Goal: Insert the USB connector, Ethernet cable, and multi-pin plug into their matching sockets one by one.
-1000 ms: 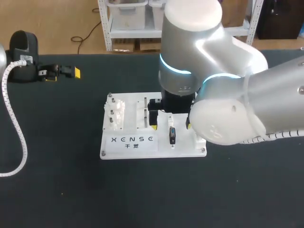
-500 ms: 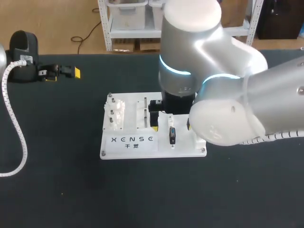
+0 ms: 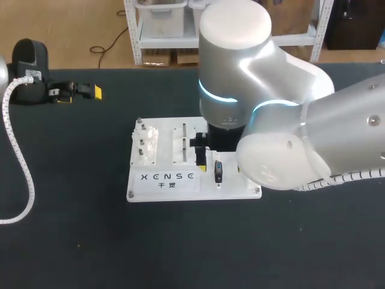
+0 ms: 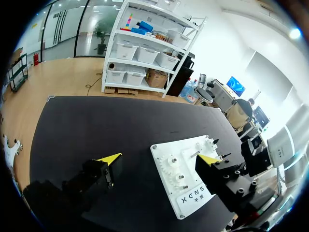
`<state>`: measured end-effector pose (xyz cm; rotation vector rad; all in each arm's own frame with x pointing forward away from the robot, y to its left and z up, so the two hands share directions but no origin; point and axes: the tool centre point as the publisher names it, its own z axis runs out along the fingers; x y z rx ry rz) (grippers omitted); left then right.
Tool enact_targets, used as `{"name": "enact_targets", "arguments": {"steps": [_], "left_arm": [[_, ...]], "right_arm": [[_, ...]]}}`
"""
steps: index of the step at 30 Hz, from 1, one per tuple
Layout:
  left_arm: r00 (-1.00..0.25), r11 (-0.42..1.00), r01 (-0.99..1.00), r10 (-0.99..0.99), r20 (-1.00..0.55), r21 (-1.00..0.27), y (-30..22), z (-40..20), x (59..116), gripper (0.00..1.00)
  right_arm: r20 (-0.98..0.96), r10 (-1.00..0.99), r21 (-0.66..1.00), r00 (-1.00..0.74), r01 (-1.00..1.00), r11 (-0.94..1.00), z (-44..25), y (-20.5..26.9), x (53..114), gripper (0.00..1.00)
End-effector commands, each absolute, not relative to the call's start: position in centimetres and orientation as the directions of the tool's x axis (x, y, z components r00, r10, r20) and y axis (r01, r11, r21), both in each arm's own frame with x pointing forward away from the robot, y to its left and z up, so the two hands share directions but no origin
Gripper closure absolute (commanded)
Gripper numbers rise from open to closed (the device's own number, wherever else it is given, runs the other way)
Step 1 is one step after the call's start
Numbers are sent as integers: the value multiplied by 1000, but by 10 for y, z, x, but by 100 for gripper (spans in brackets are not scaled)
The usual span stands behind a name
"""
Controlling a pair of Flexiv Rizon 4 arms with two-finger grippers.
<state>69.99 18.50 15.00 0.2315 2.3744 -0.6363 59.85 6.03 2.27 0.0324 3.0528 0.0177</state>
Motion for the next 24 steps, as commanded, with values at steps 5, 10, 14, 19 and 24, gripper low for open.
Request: {"name": "enact_targets", "arguments": {"steps": [5,10,14,19,24], "left_arm": [[-767,866,321,0,-642,-383,185,150,700,0],[-767,866,321,0,-642,-383,185,150,700,0],[-767,866,321,0,-642,-383,185,150,700,0],[-767,866,321,0,-642,-383,185,150,700,0],[-767,866,321,0,-642,-383,185,150,700,0]], "right_arm": [[-81,17,14,-997,16,1000,19,65,593,67],[-74,13,11,-997,12,1000,16,66,592,73],[-72,16,9,-997,15,1000,15,66,594,76],[-69,16,8,-998,16,1000,13,66,595,78],[-64,10,0,-998,10,1000,11,66,595,80]]}}
